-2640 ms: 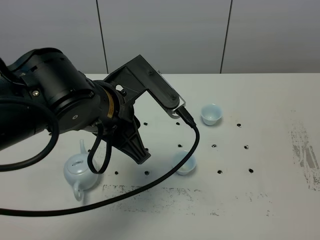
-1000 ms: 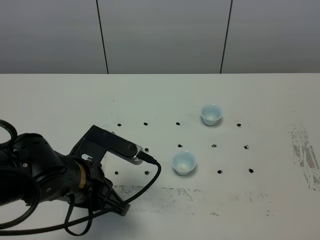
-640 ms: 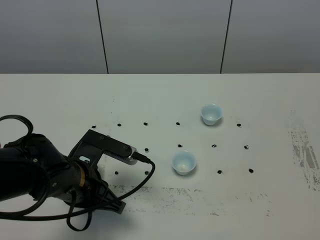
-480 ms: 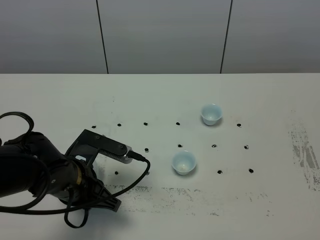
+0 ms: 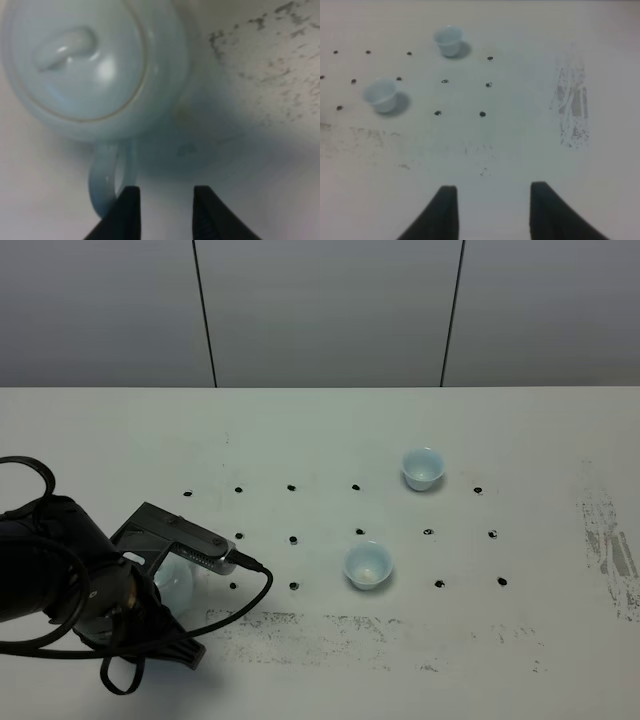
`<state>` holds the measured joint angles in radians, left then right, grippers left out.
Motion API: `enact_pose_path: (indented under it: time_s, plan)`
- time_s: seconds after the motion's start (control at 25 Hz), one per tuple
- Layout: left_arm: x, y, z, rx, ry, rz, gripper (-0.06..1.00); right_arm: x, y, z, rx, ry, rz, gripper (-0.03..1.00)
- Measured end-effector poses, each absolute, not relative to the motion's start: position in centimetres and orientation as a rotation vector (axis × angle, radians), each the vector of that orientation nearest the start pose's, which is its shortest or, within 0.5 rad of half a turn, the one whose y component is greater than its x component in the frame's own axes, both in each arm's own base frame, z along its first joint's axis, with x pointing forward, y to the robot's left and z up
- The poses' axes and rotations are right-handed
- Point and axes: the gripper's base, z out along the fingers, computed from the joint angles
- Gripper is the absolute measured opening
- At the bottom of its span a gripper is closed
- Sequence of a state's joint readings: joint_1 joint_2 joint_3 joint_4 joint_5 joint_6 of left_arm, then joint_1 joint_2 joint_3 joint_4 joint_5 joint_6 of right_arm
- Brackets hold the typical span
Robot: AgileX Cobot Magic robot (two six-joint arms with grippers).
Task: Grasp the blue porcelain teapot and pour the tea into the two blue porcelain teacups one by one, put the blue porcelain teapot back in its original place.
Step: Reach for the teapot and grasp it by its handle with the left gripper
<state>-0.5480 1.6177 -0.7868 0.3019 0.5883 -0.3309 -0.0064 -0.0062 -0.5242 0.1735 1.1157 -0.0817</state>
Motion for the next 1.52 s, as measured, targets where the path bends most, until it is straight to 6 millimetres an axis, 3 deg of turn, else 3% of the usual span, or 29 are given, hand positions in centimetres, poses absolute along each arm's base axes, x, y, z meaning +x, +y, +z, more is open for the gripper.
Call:
enact_pose_path:
  time_s: [0.36, 0.56, 0.72, 0.84, 1.0, 1.52]
  plan:
    - [23.8, -12.1, 16.4, 0.681, 2.809, 0.216, 0.24, -1.2, 1.4, 28.0, -0.094, 2.058, 0.154, 0.33]
    - [22.6, -12.9, 20.0, 0.828, 2.705, 0.13, 0.24, -1.2, 1.4, 28.0, -0.094, 2.058, 0.154, 0.33]
    - [22.7, -10.8, 21.7, 0.889, 2.776, 0.102, 0.24, -1.2, 1.4, 28.0, -0.094, 2.058, 0.154, 0.33]
    - [23.5, -8.9, 21.8, 0.906, 2.787, 0.11, 0.24, -1.2, 1.4, 28.0, -0.094, 2.058, 0.154, 0.33]
    - [24.4, -8.1, 21.9, 0.867, 2.737, 0.104, 0.24, -1.2, 1.4, 28.0, -0.094, 2.058, 0.154, 0.33]
    - [26.4, -8.2, 19.3, 0.886, 2.728, 0.037, 0.25, -1.2, 1.4, 28.0, -0.094, 2.058, 0.154, 0.33]
